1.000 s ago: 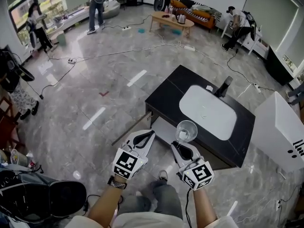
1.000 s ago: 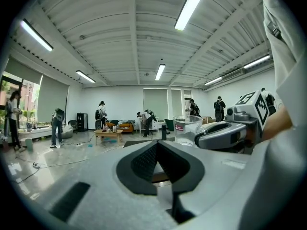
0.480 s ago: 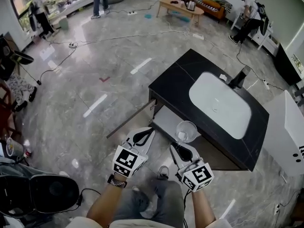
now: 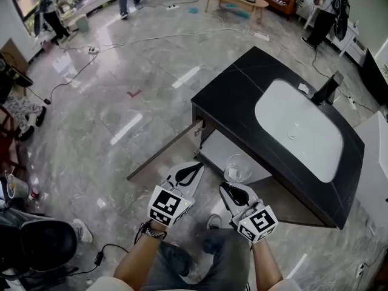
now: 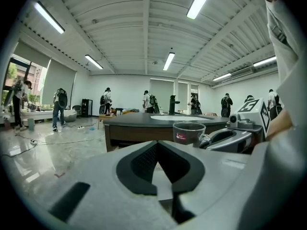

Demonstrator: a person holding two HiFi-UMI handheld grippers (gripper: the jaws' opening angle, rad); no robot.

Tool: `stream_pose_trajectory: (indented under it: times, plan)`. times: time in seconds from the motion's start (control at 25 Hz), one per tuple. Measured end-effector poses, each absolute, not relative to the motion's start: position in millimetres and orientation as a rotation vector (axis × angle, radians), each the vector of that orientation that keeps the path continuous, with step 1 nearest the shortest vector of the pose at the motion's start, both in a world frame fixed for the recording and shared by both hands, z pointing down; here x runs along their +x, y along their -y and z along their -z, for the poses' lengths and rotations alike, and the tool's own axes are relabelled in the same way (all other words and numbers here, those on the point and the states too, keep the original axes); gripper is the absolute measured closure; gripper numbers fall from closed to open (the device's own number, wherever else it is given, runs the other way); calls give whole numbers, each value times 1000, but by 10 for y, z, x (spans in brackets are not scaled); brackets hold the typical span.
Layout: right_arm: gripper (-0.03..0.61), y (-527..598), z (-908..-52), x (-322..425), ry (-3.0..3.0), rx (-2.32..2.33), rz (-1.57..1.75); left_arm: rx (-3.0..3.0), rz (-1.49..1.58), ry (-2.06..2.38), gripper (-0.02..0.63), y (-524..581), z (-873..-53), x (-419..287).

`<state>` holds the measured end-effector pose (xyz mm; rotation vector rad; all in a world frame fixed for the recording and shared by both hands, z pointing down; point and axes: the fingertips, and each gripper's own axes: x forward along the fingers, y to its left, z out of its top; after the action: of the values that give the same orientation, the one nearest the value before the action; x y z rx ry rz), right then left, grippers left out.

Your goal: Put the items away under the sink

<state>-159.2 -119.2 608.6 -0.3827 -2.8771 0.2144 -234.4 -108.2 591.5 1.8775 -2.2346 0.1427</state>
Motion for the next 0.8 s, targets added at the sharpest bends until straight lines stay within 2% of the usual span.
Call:
stream_pose_trajectory:
  times: [0.56, 0.8]
  plan:
    - [545, 1730, -8056, -2032, 2895, -394, -190, 1900, -136, 2287, 615, 1495, -7795, -2761]
    - [545, 1952, -8650, -2229, 2943, -367, -153, 1921, -105, 2285, 615, 1599, -8586, -2880]
